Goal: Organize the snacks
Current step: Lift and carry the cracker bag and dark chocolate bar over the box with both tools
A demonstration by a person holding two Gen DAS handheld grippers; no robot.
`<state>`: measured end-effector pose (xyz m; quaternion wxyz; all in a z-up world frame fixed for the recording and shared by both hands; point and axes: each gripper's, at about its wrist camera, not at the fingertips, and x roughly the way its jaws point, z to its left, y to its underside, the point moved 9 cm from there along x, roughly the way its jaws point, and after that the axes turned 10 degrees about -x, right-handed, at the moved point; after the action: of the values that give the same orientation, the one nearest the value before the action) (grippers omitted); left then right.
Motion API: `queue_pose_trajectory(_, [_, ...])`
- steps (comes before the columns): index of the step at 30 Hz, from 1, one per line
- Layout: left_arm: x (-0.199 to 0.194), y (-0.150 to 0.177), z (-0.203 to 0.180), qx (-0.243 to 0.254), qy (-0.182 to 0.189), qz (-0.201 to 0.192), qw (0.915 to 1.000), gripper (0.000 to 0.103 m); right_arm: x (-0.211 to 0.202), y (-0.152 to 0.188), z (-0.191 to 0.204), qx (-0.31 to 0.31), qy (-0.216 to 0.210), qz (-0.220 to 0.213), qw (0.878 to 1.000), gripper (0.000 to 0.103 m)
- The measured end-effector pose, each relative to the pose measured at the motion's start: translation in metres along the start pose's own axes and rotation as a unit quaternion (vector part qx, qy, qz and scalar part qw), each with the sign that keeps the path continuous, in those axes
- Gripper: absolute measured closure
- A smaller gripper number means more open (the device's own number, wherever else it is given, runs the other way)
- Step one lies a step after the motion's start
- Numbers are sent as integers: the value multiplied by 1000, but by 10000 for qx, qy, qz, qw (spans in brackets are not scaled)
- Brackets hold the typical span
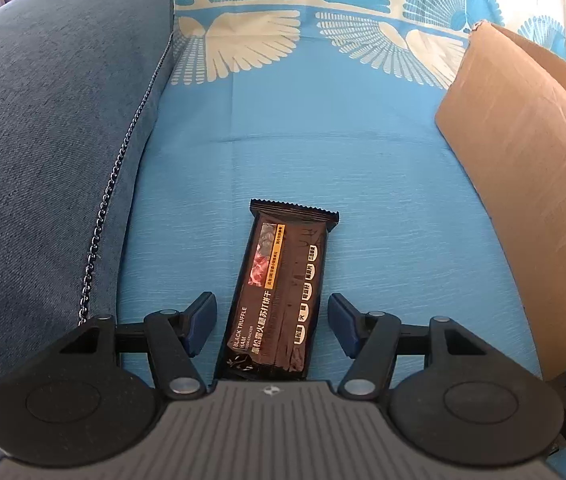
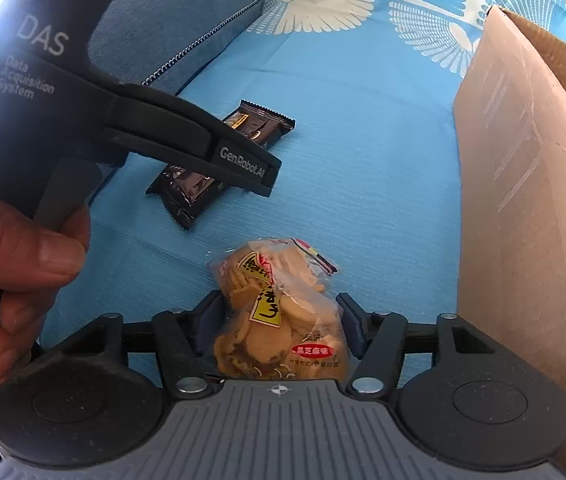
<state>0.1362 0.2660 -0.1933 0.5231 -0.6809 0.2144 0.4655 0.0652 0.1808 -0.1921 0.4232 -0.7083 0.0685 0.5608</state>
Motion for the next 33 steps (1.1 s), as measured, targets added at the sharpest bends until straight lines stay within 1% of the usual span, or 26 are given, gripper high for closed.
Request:
queue_pose_trajectory(3, [1,-1,-2,36,-19,-3,10000,36,-1,0,1,-35,-22,-28,10000,46])
queue_pose_trajectory(4, [0,0,-2,56,-19,-9,10000,38,-2,-1,0,-44,-25,-47,10000,47])
queue_pose_trajectory(6, [-1,-1,-5,119,-11,-37,9999,48,-3,-2,0,-44,-35,-63,10000,47])
queue_pose_trajectory(7, [-2,-1,-6,157,-23,-62,9999,57,-3,-2,0,-54,-38,-72,10000,48])
queue_pose_trajectory(8, [-4,0,-7,176,-21,-83,9998,59,-3,-2,0,-67,-35,-93,9999,48])
queue_pose_trajectory(11, [-7,0,-5,127,-69,-86,9999,60,-8,-4,-1,-113,16,-204,9997,49])
queue_pose_trajectory(14, [-20,-4,2,-134,-3,-248,9996,60,-18,-6,1,-150,-18,-426,9990,49])
queue_pose_trajectory(17, [-42,-5,12,-490,154,-462,9976,60,-35,-10,8,-392,-42,-814,9959,49])
queue_pose_trajectory(20, [-68,-3,16,-679,374,-736,9943,60,-57,-16,10,-557,-23,-1289,9901,49])
queue_pose_trajectory(24, [-97,2,16,-753,633,-1054,9895,60,-88,-21,6,-722,135,-1837,9802,49])
queue_pose_trajectory(29, [-124,9,12,-721,916,-1321,9844,60,-126,-14,-6,-644,276,-2200,9730,50])
queue_pose_trajectory(33, [-138,15,6,-748,1128,-1426,9805,60,-161,0,-20,-452,401,-2455,9675,50])
